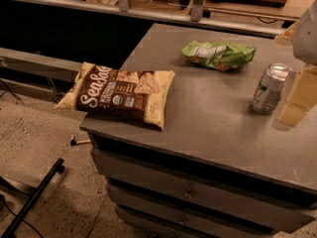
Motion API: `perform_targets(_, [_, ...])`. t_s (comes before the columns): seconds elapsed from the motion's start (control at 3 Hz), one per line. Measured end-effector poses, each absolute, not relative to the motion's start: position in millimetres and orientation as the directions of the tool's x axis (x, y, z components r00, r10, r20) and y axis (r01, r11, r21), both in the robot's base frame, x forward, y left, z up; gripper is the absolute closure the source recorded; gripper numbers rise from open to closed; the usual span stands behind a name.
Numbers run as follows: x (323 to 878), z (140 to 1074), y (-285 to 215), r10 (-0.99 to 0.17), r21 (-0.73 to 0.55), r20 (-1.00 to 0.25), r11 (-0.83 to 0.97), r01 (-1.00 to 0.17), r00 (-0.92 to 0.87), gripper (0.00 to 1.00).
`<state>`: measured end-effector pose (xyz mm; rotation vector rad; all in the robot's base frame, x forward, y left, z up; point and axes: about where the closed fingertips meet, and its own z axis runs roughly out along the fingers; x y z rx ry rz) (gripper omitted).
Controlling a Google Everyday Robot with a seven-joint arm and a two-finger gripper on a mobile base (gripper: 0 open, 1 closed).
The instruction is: Pick green rice chip bag
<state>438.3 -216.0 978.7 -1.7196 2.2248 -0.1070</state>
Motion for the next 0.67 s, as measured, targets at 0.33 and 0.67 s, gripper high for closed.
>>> perform_targets(0.33, [438.4, 978.7, -216.0, -0.953, -0.255, -0.209, 0.270, -0.928, -0.220, 0.00])
perform_targets(0.67, [457.8, 982.9, -213.0, -0.960, -0.305, -0.186, 0.257, -0.917, -0.207, 0.00])
